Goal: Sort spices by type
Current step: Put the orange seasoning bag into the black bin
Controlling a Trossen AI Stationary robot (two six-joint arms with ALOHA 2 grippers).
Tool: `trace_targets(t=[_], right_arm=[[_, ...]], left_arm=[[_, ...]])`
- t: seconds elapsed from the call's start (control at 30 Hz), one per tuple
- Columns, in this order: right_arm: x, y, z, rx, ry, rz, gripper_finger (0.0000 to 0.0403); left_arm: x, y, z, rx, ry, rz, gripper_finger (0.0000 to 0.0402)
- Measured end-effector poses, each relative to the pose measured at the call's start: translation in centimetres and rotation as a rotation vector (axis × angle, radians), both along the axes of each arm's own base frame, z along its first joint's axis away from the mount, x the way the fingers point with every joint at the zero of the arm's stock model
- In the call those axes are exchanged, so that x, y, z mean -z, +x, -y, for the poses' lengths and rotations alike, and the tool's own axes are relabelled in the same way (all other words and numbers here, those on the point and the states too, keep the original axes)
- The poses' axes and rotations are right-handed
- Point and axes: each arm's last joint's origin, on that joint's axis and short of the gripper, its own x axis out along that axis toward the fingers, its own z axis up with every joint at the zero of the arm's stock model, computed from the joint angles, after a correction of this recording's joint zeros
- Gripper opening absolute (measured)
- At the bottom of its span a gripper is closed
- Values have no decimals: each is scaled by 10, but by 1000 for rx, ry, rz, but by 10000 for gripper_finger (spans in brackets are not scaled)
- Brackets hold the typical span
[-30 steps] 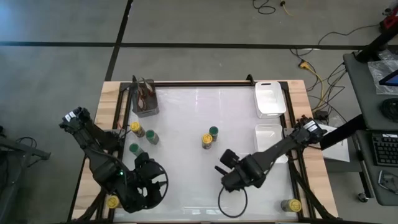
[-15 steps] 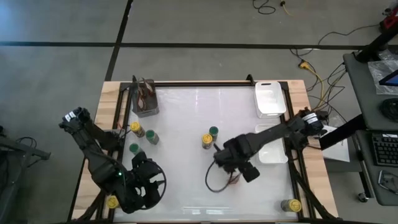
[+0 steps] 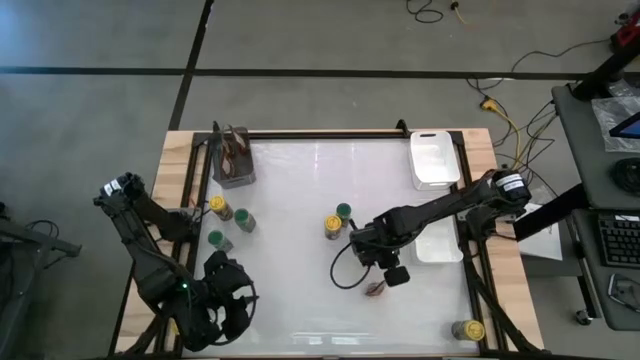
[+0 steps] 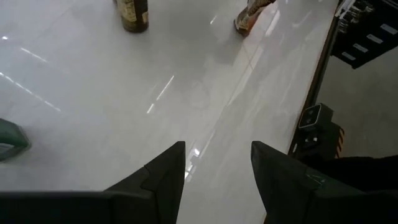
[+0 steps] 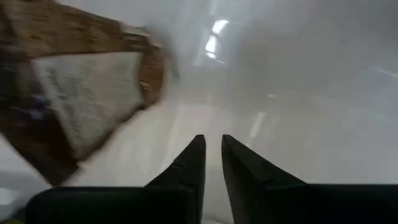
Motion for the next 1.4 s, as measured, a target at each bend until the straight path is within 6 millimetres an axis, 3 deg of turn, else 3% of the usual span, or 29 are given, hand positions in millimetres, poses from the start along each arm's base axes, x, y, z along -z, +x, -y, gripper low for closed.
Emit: trace_targets(t=[0.23,1.03,1.4], right_arm=[[12,-1,-2,75,50,3,11],[11,-9,-39,121,140,-52,13],[9,-6,-57,154,193,8,13]], left_arm=[[0,-1,-1,0,11,-7,167],[0,0,-2,-8,24,4,167],[-1,1,-3,-43,42,48,167]])
